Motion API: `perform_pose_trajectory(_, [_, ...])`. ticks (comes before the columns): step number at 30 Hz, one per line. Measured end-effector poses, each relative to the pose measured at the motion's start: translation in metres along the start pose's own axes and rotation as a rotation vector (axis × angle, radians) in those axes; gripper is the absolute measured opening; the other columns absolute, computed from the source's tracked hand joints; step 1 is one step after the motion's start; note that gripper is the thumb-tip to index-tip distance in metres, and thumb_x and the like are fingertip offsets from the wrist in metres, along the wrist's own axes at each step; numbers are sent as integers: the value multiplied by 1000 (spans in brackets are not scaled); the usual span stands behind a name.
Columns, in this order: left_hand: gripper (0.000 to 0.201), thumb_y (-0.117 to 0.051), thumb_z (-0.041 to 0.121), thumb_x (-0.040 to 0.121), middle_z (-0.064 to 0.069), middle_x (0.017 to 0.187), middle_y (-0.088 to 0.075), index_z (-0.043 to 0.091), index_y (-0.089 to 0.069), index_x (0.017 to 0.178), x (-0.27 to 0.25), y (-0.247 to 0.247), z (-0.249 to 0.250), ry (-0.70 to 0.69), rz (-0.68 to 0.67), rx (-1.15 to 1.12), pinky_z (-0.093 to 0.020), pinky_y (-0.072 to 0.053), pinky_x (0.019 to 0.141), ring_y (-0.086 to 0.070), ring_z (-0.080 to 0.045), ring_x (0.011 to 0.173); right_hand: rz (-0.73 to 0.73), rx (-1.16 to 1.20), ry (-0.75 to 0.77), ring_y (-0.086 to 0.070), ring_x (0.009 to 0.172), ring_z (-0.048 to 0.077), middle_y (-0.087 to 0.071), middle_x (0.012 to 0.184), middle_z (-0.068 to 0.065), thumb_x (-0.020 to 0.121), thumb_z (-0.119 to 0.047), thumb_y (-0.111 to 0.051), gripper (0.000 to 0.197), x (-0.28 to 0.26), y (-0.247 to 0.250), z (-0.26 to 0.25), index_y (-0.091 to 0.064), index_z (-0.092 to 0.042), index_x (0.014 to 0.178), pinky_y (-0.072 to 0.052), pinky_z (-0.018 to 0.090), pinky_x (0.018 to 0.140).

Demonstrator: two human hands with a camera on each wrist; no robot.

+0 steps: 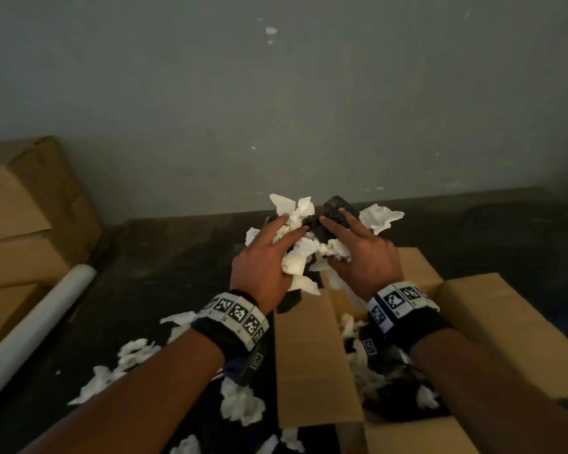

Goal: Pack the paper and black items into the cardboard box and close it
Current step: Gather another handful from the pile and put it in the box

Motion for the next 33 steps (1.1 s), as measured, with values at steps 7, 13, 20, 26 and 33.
perform_pose_trajectory(7, [63,-63,27,90,18,161,-25,51,-41,144,15,-104,90,-14,-120,-63,-48,-54,95,-41,-22,141,-97,-34,-139,-58,124,24,-30,161,-9,85,-45,-72,73,-43,-4,131,-35,-49,148,-49,44,97])
perform_pose_trajectory(13, [65,-66,27,87,14,160,-28,48,-42,145,8,-188,120,25,-297,-65,-40,-51,99,-45,-20,137,-228,3,-187,-58,125,22,-42,155,-8,78,-46,-77,71,-69,-42,204,-47,-45,143,-51,36,90])
perform_pose_trajectory(20, [71,-69,36,86,8,159,-25,46,-36,148,-3,-254,124,78,-498,-34,-48,-49,102,-42,-28,138,-502,58,-193,-36,144,23,-26,163,-2,79,-47,-75,90,-77,-105,251,-26,-42,154,-38,40,113])
perform_pose_trajectory(26, [133,-76,83,53,1,164,8,49,3,155,0,-283,120,170,-792,74,-74,-17,112,7,-43,151,-732,-8,-221,-22,147,41,-5,166,4,54,-78,-76,130,-77,-135,281,1,-47,154,-27,58,117])
perform_pose_trajectory(33, [156,-74,92,29,7,162,22,53,18,148,19,-298,122,109,-927,125,-82,-18,105,15,-41,151,-808,-38,-150,-18,148,39,-2,165,3,36,-88,-75,149,-62,-138,295,6,-46,154,-30,59,115])
Point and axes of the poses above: each hand's wrist, its own x-axis towards the middle knuckle, its own y-axis out of the back of the hand, z = x × y, the point moved 5 cm from there along x, towards the middle knuckle
